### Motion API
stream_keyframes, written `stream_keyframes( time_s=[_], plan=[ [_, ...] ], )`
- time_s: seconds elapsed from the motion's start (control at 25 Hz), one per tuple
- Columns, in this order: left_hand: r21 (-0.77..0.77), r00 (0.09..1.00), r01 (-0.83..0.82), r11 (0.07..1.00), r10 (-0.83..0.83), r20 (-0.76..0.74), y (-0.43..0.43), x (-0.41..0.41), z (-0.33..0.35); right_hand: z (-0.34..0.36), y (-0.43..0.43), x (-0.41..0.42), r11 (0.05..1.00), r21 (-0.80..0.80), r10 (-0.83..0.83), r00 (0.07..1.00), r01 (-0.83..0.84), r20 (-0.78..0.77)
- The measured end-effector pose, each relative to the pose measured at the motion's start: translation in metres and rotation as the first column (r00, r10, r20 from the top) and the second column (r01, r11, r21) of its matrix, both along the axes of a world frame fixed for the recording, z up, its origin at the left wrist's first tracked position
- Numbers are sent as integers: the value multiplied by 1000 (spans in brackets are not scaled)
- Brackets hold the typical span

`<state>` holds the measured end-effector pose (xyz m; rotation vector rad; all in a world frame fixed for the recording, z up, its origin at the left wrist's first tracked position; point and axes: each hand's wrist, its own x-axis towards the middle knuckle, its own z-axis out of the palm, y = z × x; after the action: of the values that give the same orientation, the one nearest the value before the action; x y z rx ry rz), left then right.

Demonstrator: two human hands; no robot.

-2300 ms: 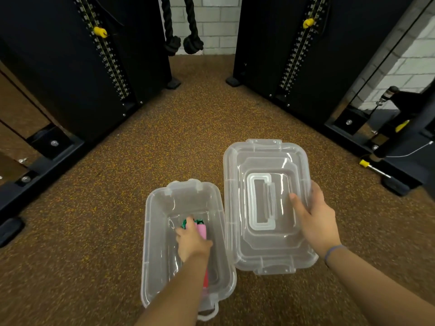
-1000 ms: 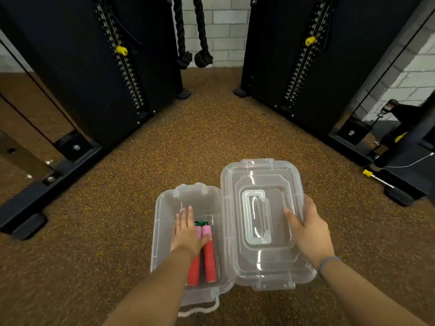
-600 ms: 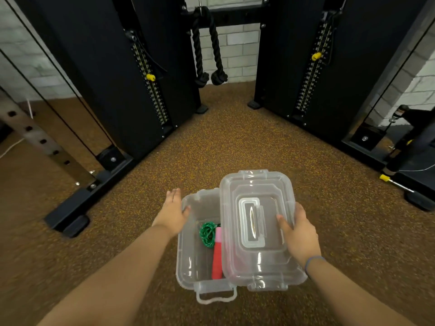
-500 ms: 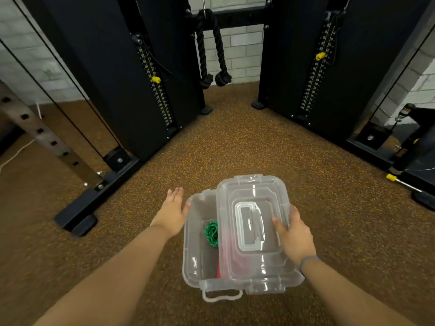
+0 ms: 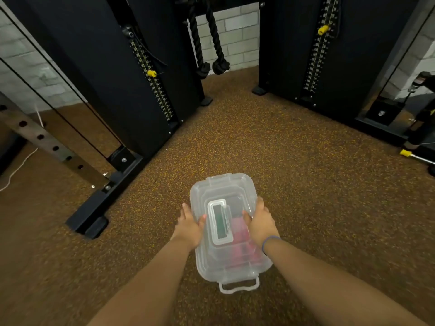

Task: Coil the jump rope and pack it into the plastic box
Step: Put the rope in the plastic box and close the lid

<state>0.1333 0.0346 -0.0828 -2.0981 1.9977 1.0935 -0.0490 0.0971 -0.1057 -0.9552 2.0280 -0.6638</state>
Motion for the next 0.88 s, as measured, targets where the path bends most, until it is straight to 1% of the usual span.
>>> stream_keyframes(
  time_s=[0.04,0.12,0.2,0.32,0.44,0.52,0.6,0.64,0.76,0.84,0.88],
  plan=[
    [60,987,-144,988,148,-62,6,-4,-4,-3,-2,1,1000,6,2,1000,-2,2],
    [133,895,-409,903,426,-134,30,-14,-12,-7,-3,1,1000,22,2,1000,-2,4],
    [157,799,-555,817,576,-171,58,-23,-20,-8,-2,-2,999,36,-5,1000,5,5],
    [134,694,-671,730,681,-233,72,-21,-28,-7,-8,-7,999,33,17,1000,-16,-7],
    [200,601,-743,639,768,-223,73,-15,-36,-7,-29,-17,999,0,47,998,-47,31],
    [254,527,-782,569,822,-216,79,-14,-42,-9,-49,-26,996,7,91,995,-92,40],
    [295,437,-821,489,870,-228,84,-15,-46,-9,-67,-37,978,27,207,978,-207,11],
    [309,409,-831,463,884,-226,85,-15,-48,-8,-76,-40,960,35,277,961,-277,-7],
    [326,364,-845,424,903,-229,83,-15,-51,-2,-106,-45,899,62,437,897,-433,-70],
    [323,323,-858,399,909,-264,86,-11,-53,2,-123,-38,875,83,484,869,-477,-103],
    [343,292,-861,377,916,-273,88,-9,-53,3,-131,-32,877,94,480,871,-472,-103]
  ],
)
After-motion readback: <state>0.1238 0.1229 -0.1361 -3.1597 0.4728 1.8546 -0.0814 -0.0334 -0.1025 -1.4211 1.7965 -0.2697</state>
